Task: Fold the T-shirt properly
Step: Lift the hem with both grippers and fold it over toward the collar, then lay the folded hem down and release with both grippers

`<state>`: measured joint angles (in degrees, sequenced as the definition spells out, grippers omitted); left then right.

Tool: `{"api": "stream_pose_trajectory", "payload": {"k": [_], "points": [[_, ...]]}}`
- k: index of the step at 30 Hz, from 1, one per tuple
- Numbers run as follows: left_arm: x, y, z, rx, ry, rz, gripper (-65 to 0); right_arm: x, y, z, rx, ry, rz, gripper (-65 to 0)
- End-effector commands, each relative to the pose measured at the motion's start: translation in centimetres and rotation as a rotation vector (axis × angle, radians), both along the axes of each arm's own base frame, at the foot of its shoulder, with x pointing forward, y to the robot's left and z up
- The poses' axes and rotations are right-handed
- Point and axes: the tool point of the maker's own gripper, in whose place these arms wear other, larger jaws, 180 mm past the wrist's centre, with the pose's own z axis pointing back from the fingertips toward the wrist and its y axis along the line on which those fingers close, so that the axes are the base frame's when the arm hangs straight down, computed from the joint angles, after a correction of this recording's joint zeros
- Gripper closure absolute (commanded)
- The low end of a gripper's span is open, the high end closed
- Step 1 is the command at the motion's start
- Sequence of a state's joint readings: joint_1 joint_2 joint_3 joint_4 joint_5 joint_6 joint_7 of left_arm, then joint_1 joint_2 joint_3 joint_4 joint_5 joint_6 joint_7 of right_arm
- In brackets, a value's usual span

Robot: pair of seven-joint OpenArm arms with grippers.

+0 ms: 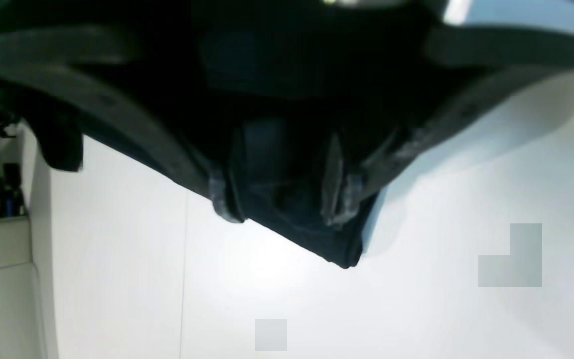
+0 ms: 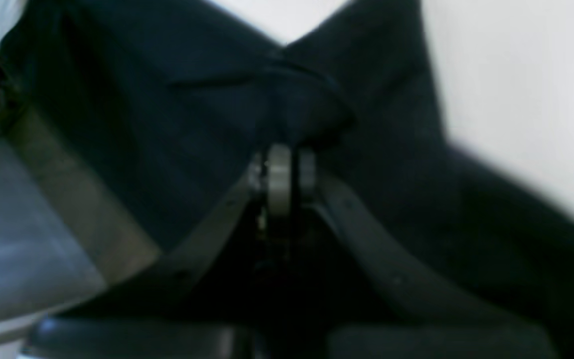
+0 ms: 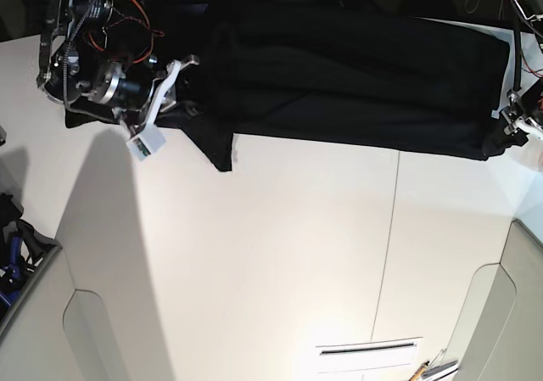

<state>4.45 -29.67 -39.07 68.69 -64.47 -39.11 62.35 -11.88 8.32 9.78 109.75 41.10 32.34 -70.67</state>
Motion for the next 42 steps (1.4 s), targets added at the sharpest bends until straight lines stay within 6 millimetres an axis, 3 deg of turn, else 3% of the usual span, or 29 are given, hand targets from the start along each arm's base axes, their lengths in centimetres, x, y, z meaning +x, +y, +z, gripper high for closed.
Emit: {"api": "stream_pose_trajectory", "payload": {"k": [1, 8, 13, 15, 17, 26, 32, 35, 38, 42], "points": [[1.0, 0.8, 2.0, 0.027, -0.062, -0.005, -28.1, -0.4, 0.5, 1.2, 0.024, -0.041, 0.007, 0.0], [1.0, 0.8, 2.0, 0.027, -0.063, -0.005, -28.1, -6.3, 1.0, 1.4, 0.004, 0.022, 0.033, 0.0], [1.0, 0.8, 2.1, 0.025, -0.066, -0.004, -28.1, -7.6, 0.3, 0.3, -0.049, 0.064, 0.029, -1.1], [1.0, 0.9, 2.1, 0.026, -0.066, -0.003, -28.1, -7.4, 0.3, 0.5, -0.04, 0.05, 0.023, -21.5], [1.0, 0.9, 2.1, 0.029, -0.064, -0.005, -28.2, -6.9, 0.5, 0.8, -0.026, 0.028, 0.012, -34.2], [0.2, 1.7, 2.2, 0.044, -0.049, -0.003, -28.2, -4.1, 0.1, 1.8, -0.055, -0.056, 0.003, -35.2], [-2.7, 3.6, 1.4, 0.053, -0.011, 0.062, -34.5, -1.5, -1.4, 2.1, -0.152, -0.137, -0.026, -35.2], [-4.3, 5.1, 1.3, 0.075, 0.005, 0.106, -34.7, -0.5, -2.4, 2.1, -0.2, -0.172, -0.043, -35.2], [-5.3, 6.8, 0.6, 0.15, 0.019, 0.159, -34.7, 0.0, -3.3, 1.1, -0.238, -0.179, -0.07, -35.2], [-5.9, 7.1, -0.5, 0.139, 0.043, 0.179, -34.7, -0.6, -3.9, -1.4, -0.238, -0.102, -0.09, -35.2]]}}
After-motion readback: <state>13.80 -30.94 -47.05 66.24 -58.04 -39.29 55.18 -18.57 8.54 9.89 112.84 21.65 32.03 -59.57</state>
